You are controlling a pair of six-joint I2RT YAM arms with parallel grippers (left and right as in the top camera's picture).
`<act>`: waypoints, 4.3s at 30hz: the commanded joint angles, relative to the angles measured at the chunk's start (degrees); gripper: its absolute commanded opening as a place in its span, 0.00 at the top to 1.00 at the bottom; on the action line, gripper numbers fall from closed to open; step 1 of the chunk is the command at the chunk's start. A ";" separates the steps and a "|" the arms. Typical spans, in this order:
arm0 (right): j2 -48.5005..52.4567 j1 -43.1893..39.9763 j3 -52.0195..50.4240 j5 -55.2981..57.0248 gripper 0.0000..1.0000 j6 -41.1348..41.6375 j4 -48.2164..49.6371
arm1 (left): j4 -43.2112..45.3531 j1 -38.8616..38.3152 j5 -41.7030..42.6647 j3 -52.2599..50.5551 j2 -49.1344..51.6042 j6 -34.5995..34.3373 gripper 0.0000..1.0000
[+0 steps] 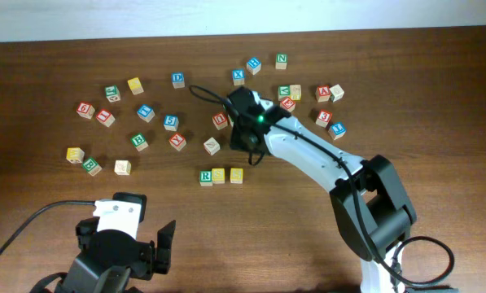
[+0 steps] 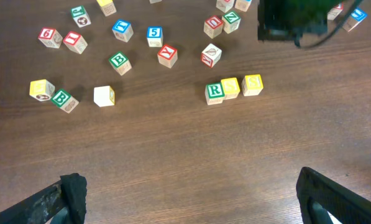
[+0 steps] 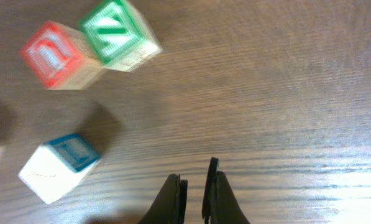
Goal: Spell out RSS
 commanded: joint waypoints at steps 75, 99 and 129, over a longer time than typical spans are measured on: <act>8.92 14.34 7.10 -3.04 0.96 -2.45 0.90 | 0.13 -0.02 0.02 -0.02 -0.07 -0.74 0.01; -13.09 -12.22 7.52 -6.27 0.96 -19.06 -30.16 | 0.17 -0.02 0.00 -0.02 -0.07 -0.72 0.01; -10.64 -14.36 -0.50 -34.71 0.96 -38.49 -7.63 | 49.57 37.79 59.98 -14.75 56.48 21.57 1.00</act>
